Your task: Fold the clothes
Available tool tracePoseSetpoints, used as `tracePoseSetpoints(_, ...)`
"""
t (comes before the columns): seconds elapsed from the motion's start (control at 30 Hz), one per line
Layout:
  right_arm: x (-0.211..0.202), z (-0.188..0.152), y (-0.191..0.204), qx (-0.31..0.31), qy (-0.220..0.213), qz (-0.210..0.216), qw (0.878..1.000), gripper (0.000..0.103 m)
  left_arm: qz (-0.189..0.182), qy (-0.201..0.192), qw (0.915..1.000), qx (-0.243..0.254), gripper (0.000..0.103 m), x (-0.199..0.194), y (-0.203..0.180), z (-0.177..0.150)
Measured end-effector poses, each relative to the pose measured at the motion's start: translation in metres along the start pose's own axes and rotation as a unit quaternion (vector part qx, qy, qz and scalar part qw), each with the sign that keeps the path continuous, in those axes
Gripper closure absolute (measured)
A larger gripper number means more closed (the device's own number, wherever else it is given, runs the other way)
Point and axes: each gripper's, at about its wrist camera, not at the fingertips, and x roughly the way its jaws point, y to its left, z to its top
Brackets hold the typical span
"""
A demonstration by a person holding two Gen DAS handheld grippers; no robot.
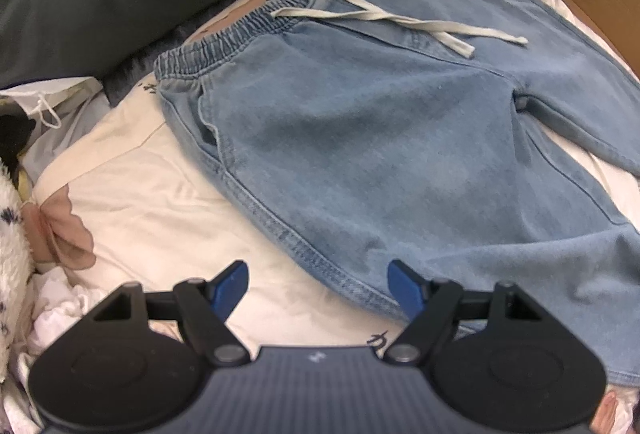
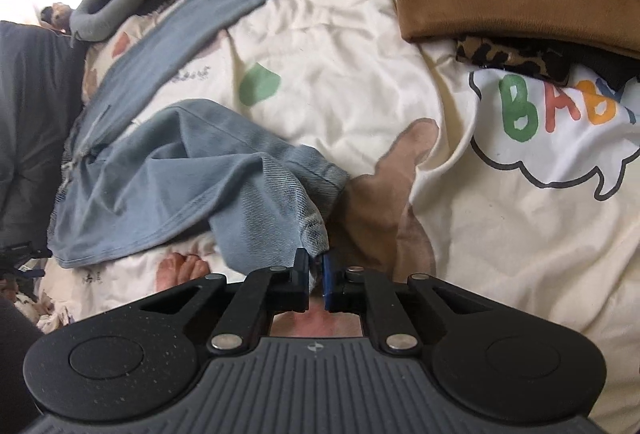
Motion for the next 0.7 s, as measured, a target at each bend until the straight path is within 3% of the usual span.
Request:
tracePoseSetpoints(0.43, -0.009, -0.015, 0.013, -0.006, -0.007, 0.019, 1.0, 0.103, 0.006, 0.0, 1.0, -0.002, 0.024, -0.001, 0.003, 0.0)
tracePoseSetpoints(0.7, -0.001, -0.042, 0.029, -0.026, 0.027, 0.028, 0.999, 0.103, 0.006, 0.005, 1.0, -0.005, 0.024, 0.003, 0.004, -0.003)
